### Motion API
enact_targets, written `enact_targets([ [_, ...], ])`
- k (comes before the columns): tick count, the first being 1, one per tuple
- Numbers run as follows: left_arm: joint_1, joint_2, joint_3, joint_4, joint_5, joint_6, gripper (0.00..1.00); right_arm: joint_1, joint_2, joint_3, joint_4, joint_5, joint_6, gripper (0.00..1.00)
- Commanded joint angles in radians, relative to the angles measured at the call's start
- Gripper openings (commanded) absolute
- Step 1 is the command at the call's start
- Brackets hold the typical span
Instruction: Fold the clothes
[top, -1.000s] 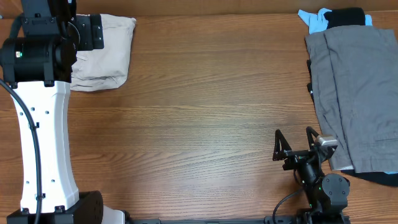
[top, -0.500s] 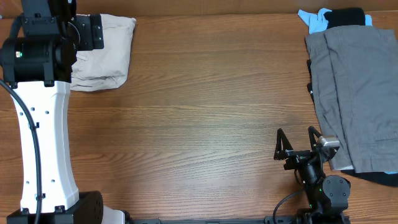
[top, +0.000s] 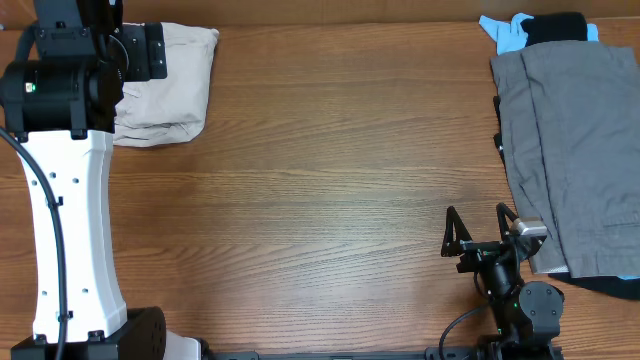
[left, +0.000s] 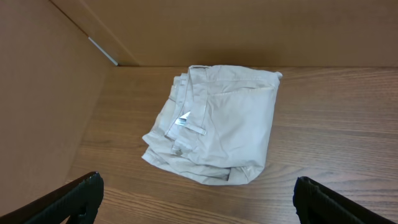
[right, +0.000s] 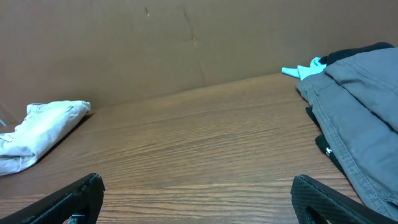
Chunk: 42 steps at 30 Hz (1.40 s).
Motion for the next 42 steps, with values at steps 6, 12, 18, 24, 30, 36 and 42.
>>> enact_targets([
  [6, -0.001, 0.013, 0.005, 0.063, 0.258, -0.008, 1.0, -0.006, -0.012, -0.003, 0.01, 0.01, 0.003, 1.0],
  [12, -0.013, 0.167, -0.005, 0.217, 0.362, 0.017, 1.0, -0.006, -0.012, -0.003, 0.011, 0.01, 0.003, 1.0],
  [18, -0.039, 0.407, -0.005, 0.359, 0.362, 0.006, 1.0, -0.006, -0.012, -0.003, 0.01, 0.01, 0.003, 1.0],
  [24, -0.08, 0.587, -0.005, 0.459, 0.362, 0.045, 1.0, -0.006, -0.012, -0.003, 0.011, 0.01, 0.003, 1.0],
  [30, -0.1, 0.687, -0.005, 0.491, 0.362, 0.058, 1.0, -0.006, -0.012, -0.003, 0.01, 0.01, 0.003, 1.0],
  [36, -0.097, 0.76, -0.005, 0.455, 0.346, 0.038, 1.0, -0.006, -0.012, -0.003, 0.011, 0.01, 0.003, 1.0],
  [42, -0.079, 0.803, -0.005, 0.446, 0.332, -0.013, 1.0, -0.006, -0.012, -0.003, 0.011, 0.01, 0.003, 1.0],
])
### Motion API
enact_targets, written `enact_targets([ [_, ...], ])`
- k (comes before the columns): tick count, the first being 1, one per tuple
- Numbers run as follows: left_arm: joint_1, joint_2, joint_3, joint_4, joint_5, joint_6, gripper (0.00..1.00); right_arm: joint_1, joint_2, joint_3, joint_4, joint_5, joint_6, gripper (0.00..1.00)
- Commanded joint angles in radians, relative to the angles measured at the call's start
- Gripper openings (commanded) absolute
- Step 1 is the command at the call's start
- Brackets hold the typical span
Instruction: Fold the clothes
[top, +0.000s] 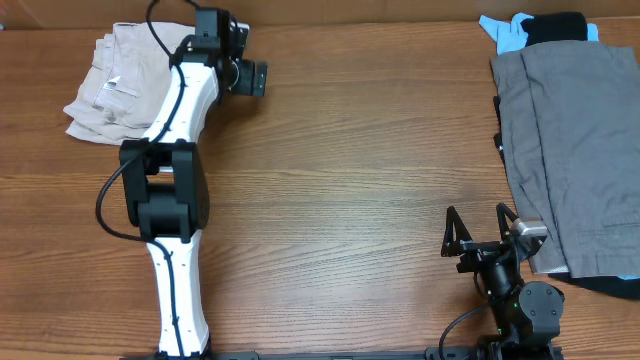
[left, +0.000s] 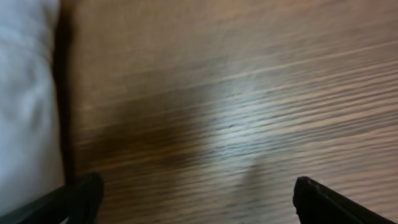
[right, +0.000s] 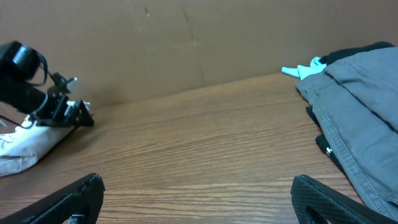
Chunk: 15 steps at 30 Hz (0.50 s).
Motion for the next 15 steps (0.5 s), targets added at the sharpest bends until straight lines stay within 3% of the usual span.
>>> enact_targets([
  [1, 0.02, 0.027, 0.002, -0.001, -0.016, -0.031, 1.0, -0.006, -0.012, -0.003, 0.01, 0.01, 0.0, 1.0],
  [15, 0.135, 0.043, -0.003, -0.005, -0.037, -0.03, 1.0, -0.006, -0.012, -0.003, 0.01, 0.01, 0.0, 1.0],
])
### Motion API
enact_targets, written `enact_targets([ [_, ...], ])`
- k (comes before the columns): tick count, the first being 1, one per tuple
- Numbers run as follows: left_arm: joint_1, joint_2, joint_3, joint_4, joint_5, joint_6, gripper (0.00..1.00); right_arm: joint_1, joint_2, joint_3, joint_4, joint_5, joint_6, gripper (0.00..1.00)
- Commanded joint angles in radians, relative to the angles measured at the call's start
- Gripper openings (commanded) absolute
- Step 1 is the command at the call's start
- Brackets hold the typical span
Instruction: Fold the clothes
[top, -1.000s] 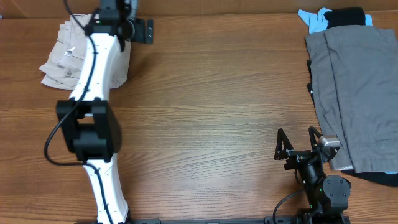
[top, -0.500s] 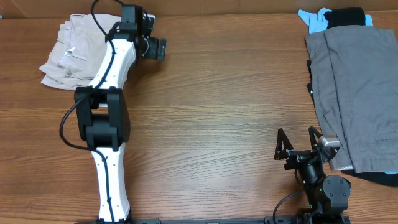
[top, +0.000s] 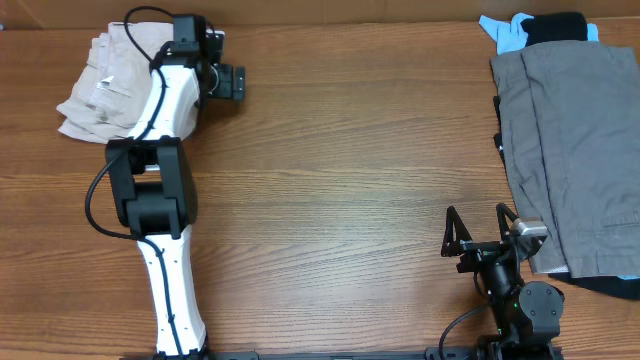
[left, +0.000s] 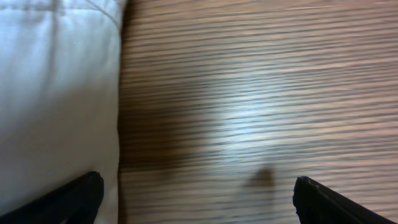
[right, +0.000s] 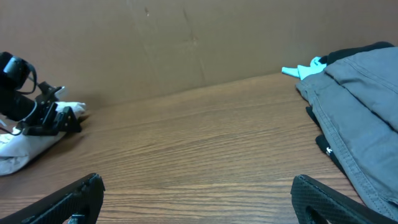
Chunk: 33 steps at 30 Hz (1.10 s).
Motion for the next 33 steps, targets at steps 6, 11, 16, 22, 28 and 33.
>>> enact_targets([
  [6, 0.074, 0.022, -0.003, 0.015, -0.024, -0.008, 1.0, -0.006, -0.012, -0.003, 0.01, 0.01, 0.0, 1.0],
  [11, 0.074, 0.022, -0.003, 0.062, -0.024, 0.015, 1.0, -0.006, -0.012, -0.003, 0.01, 0.01, 0.0, 1.0],
  [16, 0.082, 0.022, -0.003, 0.105, -0.034, 0.018, 1.0, -0.006, -0.012, -0.003, 0.01, 0.01, 0.0, 1.0],
  [22, 0.108, 0.022, -0.003, 0.135, -0.053, 0.018, 1.0, -0.006, -0.012, -0.003, 0.01, 0.01, 0.0, 1.0],
  [28, 0.139, 0.022, -0.003, 0.143, -0.053, 0.023, 1.0, -0.006, -0.012, -0.003, 0.01, 0.01, 0.0, 1.0],
  [33, 0.141, 0.022, -0.003, 0.144, -0.054, 0.063, 1.0, -0.006, -0.012, -0.003, 0.01, 0.01, 0.0, 1.0],
])
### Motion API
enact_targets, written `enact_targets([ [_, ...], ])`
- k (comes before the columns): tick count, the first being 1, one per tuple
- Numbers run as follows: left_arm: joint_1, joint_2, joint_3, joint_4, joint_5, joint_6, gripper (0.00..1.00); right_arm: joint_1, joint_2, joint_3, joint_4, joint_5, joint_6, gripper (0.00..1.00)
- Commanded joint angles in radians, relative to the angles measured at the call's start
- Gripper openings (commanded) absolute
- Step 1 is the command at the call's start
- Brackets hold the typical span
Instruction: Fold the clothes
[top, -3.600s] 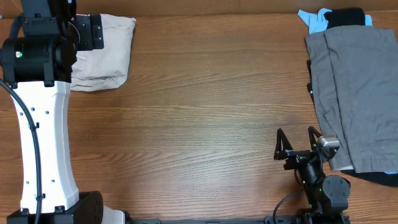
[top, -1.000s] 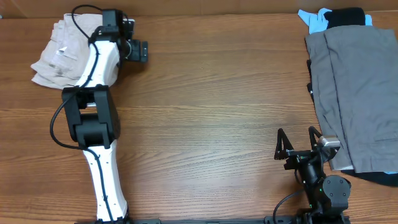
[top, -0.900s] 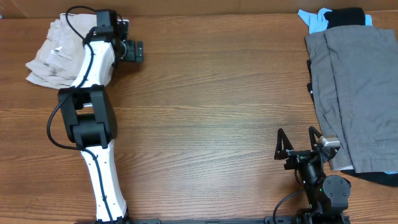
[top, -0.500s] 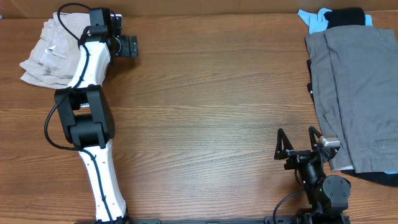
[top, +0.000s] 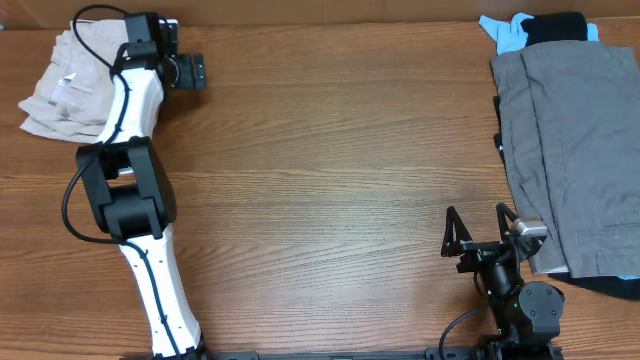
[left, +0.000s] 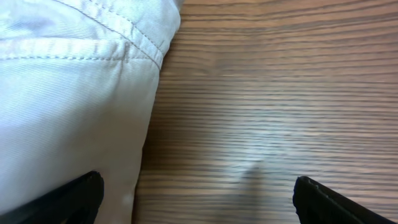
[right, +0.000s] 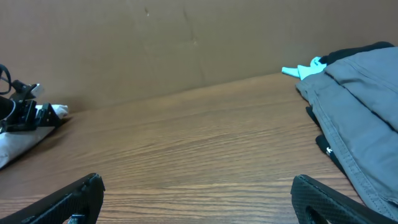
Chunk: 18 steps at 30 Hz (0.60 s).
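A folded beige garment (top: 58, 78) lies at the table's far left corner; the left wrist view shows its seamed edge (left: 74, 93) close up. My left gripper (top: 188, 72) sits low over the wood at the garment's right edge, open (left: 196, 202), its left fingertip (left: 74, 198) over the cloth. A grey garment (top: 575, 150) lies flat at the right, also in the right wrist view (right: 360, 118). My right gripper (top: 478, 238) rests open (right: 199, 200) near the front edge, left of the grey garment, holding nothing.
A light blue cloth (top: 500, 30) and a black cloth (top: 555, 25) lie at the back right behind the grey garment. A brown cardboard wall (right: 186, 43) stands along the table's far side. Bare wood (top: 340, 170) spans the middle.
The beige garment lies further left, nearer the table's left edge. My left gripper has moved left as well and is still open at the garment's right edge. The right arm is unchanged.
First my left gripper hung open high above the folded beige garment. Then it was down at table height beside the garment's right edge. At each later moment both gripper and garment were further left, now at the corner. The right arm stayed still throughout.
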Motion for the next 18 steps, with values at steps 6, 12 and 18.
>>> enact_targets([
  [6, 0.011, 0.022, -0.003, 0.029, -0.019, 0.037, 1.0, -0.006, -0.012, -0.003, 0.01, 0.009, 0.0, 1.0],
  [12, -0.01, -0.025, 0.028, -0.033, 0.055, 0.035, 1.0, -0.006, -0.012, -0.003, 0.01, 0.009, 0.0, 1.0],
  [18, -0.024, -0.17, 0.082, -0.174, 0.058, 0.034, 1.0, -0.006, -0.012, -0.003, 0.01, 0.009, 0.0, 1.0],
])
